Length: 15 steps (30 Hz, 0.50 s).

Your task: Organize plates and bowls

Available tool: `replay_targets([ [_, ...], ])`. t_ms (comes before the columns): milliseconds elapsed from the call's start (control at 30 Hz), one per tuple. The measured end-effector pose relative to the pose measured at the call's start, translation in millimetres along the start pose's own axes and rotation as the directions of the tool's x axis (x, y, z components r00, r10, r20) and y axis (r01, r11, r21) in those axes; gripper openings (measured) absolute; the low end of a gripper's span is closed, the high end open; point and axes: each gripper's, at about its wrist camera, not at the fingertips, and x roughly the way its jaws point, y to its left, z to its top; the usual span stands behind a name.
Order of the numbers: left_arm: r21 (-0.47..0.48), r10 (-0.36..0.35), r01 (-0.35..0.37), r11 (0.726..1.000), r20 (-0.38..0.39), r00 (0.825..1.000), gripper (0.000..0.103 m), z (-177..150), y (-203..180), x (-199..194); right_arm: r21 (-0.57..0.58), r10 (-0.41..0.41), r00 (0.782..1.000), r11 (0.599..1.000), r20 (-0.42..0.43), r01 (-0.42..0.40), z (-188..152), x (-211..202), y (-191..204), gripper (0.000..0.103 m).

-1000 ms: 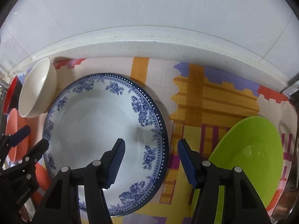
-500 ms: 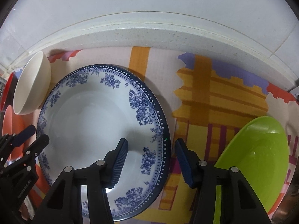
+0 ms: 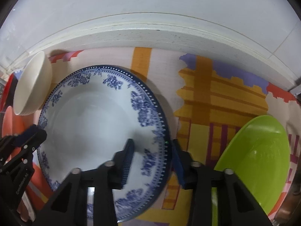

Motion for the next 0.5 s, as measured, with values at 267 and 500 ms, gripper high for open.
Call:
replay_targets([
  [267, -0.044, 0.075, -0.076, 0.996, -0.014, 0.997, 0.033, -9, 20, -1, -0.045, -0.031, 0.999, 0.998, 0.009, 0.031, -9, -5, 15, 0.031],
  [500, -0.082, 0.090, -0.093, 0.992, -0.040, 0.995, 0.051, -7, 32, 2, -0.073, -0.086, 0.996, 0.994, 0.005, 0.086, -8, -4, 33, 0.033],
])
